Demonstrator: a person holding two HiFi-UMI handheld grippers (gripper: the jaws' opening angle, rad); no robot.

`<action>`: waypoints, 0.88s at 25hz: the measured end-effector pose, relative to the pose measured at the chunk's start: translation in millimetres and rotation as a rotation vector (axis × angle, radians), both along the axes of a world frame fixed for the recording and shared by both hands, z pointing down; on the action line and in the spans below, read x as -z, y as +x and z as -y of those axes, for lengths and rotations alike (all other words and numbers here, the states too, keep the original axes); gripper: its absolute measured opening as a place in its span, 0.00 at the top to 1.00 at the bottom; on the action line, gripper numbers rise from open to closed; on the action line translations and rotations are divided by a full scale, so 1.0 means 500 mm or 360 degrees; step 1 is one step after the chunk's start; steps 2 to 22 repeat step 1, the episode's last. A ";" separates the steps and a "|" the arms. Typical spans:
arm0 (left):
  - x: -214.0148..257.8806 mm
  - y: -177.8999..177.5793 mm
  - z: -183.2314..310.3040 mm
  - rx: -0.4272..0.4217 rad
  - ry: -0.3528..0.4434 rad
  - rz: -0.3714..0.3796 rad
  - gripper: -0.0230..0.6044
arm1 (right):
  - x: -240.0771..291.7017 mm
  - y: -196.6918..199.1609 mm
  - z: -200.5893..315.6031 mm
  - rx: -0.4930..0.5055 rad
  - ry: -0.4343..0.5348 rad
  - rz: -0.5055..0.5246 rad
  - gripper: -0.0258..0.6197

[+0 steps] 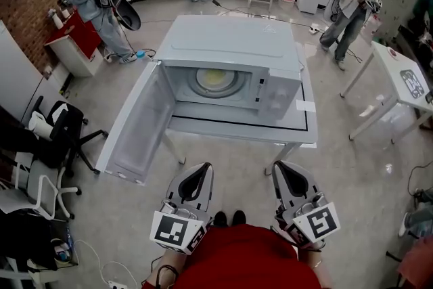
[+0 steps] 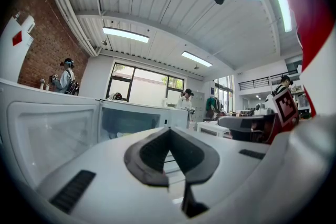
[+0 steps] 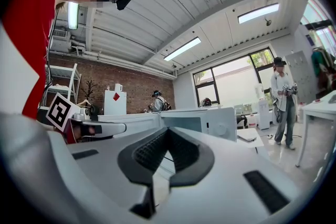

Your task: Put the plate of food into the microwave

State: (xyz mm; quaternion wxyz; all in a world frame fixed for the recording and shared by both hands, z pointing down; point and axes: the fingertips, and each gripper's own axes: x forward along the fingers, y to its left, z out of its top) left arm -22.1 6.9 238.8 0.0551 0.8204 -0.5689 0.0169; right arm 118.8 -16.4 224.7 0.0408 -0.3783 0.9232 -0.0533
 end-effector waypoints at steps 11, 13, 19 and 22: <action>-0.002 0.001 0.000 -0.0001 -0.0001 0.0001 0.95 | -0.001 0.002 0.000 -0.0003 0.0001 -0.0002 0.94; -0.002 0.001 0.000 -0.0001 -0.0001 0.0001 0.95 | -0.001 0.002 0.000 -0.0003 0.0001 -0.0002 0.94; -0.002 0.001 0.000 -0.0001 -0.0001 0.0001 0.95 | -0.001 0.002 0.000 -0.0003 0.0001 -0.0002 0.94; -0.002 0.001 0.000 -0.0001 -0.0001 0.0001 0.95 | -0.001 0.002 0.000 -0.0003 0.0001 -0.0002 0.94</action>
